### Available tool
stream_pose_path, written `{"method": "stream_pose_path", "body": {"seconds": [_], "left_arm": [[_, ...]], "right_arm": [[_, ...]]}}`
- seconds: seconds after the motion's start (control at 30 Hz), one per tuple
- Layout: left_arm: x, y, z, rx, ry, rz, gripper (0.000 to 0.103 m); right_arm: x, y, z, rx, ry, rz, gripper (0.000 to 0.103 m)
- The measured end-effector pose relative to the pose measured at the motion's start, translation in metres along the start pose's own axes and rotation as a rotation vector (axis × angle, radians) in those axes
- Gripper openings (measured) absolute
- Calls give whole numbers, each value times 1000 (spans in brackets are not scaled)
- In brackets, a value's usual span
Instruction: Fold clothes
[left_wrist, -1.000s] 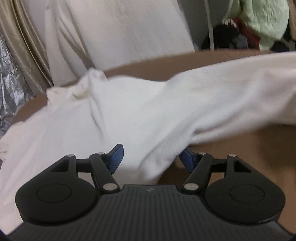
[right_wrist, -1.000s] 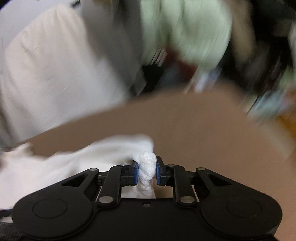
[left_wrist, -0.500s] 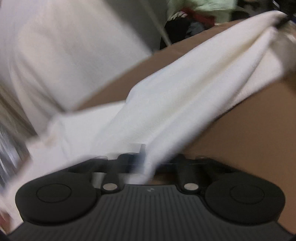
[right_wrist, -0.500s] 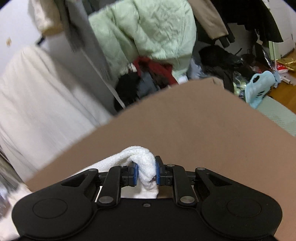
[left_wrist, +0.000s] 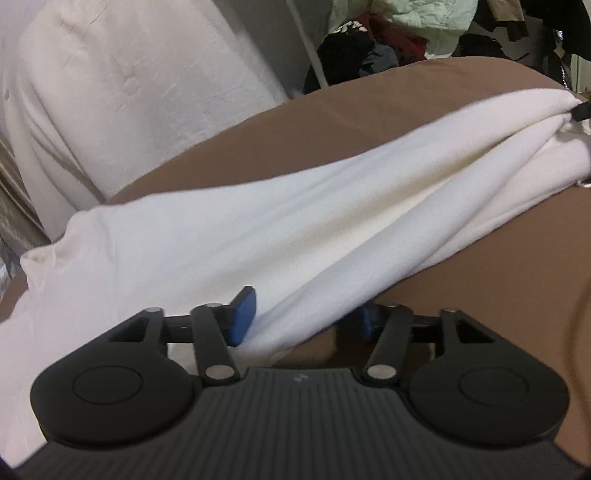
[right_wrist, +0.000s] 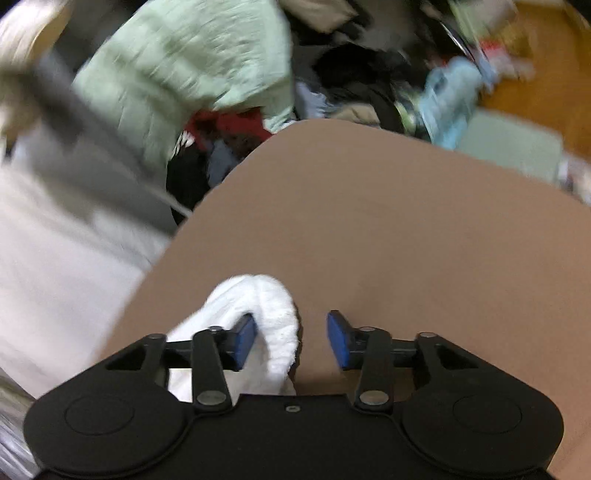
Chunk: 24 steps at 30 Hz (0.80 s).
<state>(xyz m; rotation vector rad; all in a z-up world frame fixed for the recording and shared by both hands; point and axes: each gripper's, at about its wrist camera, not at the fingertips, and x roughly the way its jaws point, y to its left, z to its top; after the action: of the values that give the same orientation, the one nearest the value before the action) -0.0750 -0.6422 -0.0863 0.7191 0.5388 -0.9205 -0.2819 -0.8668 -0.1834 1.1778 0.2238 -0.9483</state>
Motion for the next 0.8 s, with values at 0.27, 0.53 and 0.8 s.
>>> {"method": "stream_pose_path", "body": {"seconds": [0.27,0.53,0.8], "left_arm": [[-26,15,12,-93,-59,-38,57],[-31,67,-10,-286,-7,-122,62],[-67,124,-60,-346,75,-55,69]], "right_arm": [[-44,-5,-12,112,53,29,61],[20,14,-49,233,144,150,67],[-54,54,-33,-143,-193,72,8]]}}
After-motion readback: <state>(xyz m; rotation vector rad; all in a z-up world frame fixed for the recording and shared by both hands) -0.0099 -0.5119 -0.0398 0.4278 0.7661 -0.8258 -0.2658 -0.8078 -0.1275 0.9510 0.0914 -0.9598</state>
